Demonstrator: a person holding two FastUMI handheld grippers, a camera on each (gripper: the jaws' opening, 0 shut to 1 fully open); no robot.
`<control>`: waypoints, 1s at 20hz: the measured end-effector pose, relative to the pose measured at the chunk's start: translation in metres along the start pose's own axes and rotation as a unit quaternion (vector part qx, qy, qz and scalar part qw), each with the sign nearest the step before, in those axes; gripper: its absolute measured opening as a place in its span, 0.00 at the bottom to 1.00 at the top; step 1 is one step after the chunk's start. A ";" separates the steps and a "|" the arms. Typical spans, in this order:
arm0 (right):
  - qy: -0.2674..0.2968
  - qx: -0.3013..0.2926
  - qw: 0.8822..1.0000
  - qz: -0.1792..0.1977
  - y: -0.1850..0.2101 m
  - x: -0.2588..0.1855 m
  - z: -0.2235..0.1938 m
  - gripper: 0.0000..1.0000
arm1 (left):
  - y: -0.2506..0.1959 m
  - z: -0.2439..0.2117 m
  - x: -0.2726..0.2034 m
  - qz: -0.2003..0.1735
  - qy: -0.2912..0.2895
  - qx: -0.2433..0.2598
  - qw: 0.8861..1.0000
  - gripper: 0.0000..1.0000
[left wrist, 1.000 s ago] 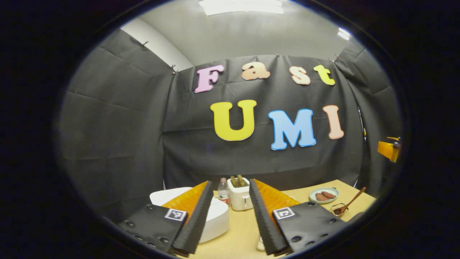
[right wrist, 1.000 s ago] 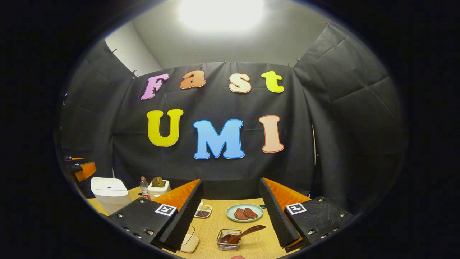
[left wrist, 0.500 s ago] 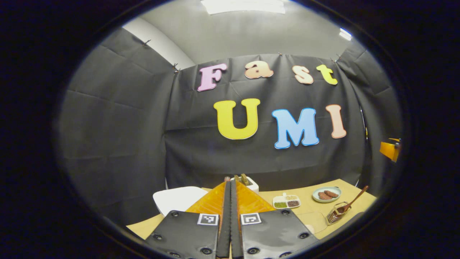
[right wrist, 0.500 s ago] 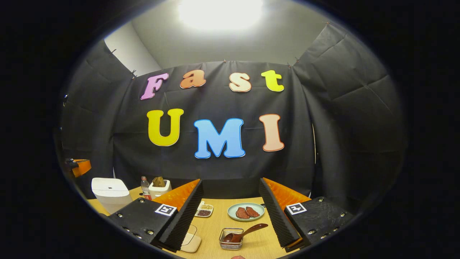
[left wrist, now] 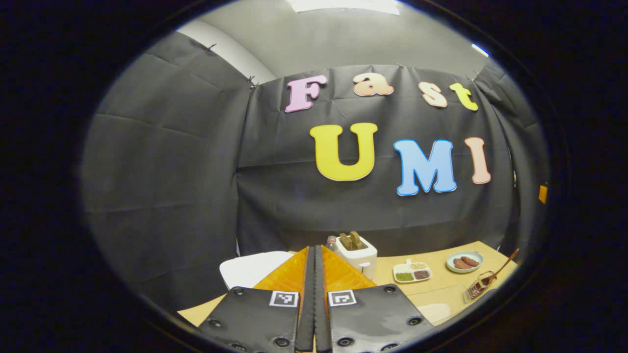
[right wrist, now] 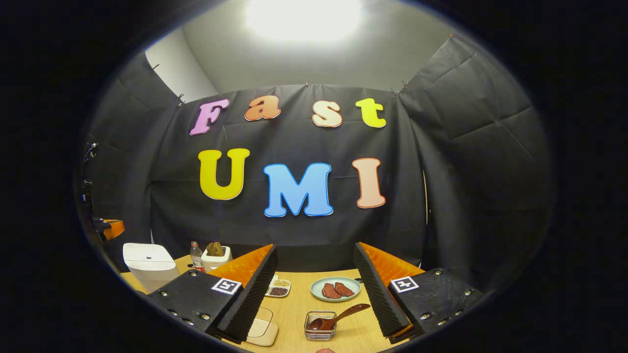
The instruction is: Close the left gripper, press the button to open the rice cooker; take a wooden spoon from the chopstick holder with the right hand, scoop a spoonful of rice and pour it into the rice cooker, then put the wooden spoon back into the chopstick holder.
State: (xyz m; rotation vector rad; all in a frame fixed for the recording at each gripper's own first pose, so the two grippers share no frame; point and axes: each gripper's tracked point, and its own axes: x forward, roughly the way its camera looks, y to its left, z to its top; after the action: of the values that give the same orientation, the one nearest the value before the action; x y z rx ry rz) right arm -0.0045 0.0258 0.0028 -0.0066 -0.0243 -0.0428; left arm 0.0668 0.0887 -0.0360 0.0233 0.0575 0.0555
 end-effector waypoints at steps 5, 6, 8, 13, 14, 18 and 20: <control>0.004 -0.011 1.000 -0.015 0.011 -0.001 -0.001 0.95 | 0.025 -0.033 0.038 -0.001 0.027 -0.003 1.000 0.08; 0.004 -0.013 1.000 -0.018 0.013 -0.003 0.000 0.95 | 0.028 -0.040 0.046 -0.001 0.033 -0.003 0.999 0.08; 0.007 -0.017 1.000 -0.023 0.018 -0.003 -0.001 0.95 | 0.034 -0.059 0.058 -0.003 0.048 -0.004 0.999 0.09; 0.010 -0.028 0.999 -0.037 0.021 -0.008 -0.001 0.95 | 0.043 -0.113 0.082 -0.006 0.094 -0.003 0.996 0.10; 0.008 -0.030 0.999 -0.041 0.020 -0.010 0.001 0.95 | 0.044 -0.120 0.087 -0.006 0.102 0.002 0.995 0.08; 0.016 -0.032 0.998 -0.048 0.019 -0.011 -0.003 0.95 | 0.043 -0.143 0.092 -0.006 0.125 0.003 0.992 0.08; 0.018 -0.032 0.998 -0.047 0.019 -0.011 -0.003 0.95 | 0.044 -0.154 0.092 -0.003 0.141 -0.001 0.990 0.08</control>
State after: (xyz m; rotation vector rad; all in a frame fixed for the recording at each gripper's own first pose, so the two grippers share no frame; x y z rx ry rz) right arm -0.0151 0.0449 -0.0003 -0.0686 0.0126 -0.1378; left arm 0.1473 0.1410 -0.1939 0.0134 0.3405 0.0524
